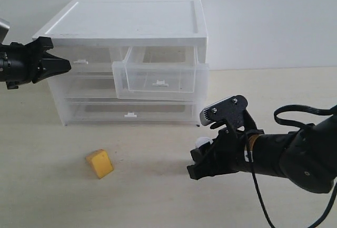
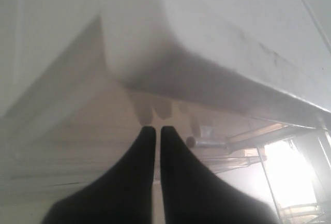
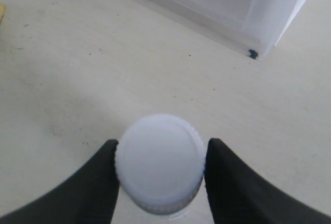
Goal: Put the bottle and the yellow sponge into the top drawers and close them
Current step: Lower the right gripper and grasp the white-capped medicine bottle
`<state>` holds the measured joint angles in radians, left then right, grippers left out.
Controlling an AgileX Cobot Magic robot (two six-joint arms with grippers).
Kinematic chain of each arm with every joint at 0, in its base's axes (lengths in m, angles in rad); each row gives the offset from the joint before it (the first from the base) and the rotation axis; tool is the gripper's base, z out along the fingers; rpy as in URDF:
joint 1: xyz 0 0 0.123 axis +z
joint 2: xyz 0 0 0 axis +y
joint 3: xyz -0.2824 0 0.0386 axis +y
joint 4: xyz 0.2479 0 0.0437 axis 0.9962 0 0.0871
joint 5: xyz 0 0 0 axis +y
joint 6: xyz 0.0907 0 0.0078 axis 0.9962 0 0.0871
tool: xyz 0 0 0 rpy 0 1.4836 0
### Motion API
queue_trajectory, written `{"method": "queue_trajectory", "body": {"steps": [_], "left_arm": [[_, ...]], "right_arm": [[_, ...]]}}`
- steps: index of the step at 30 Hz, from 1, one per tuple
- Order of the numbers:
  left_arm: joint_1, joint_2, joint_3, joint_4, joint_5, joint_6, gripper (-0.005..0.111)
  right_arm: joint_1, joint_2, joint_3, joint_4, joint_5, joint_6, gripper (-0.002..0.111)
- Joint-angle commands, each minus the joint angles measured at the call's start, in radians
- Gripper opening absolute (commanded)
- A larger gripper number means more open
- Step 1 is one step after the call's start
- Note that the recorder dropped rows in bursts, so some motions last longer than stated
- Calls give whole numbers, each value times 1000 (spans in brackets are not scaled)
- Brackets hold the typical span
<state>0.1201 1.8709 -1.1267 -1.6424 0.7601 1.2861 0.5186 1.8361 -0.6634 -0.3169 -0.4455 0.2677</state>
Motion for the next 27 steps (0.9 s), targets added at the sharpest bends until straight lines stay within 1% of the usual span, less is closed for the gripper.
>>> {"method": "queue_trajectory", "body": {"steps": [1,10,11,12,14,18,19,27], "left_arm": [[-4,3,-15,-21,-31,9,4],[-4,3,-15,-21,-31,9,4],[-4,3,-15,-21,-31,9,4],[-4,3,-15,-21,-31,9,4],[-4,3,-15,-21,-31,9,4],[-4,3,-15,-21,-31,9,4],[-4,3,-15,-21,-31,9,4],[-4,3,-15,-24,-33,9,4]], "right_arm": [[3,8,1,20,-29,-18,44],[3,8,1,22,-29,-20,44],[3,8,1,22,-27,-20,43],[3,8,1,22,-23,-20,39],[3,8,1,36,-18,-27,28],[3,10,1,45,-6,-41,2],[3,10,1,49,-6,-41,0],[3,1,1,49,13,-16,0]]}}
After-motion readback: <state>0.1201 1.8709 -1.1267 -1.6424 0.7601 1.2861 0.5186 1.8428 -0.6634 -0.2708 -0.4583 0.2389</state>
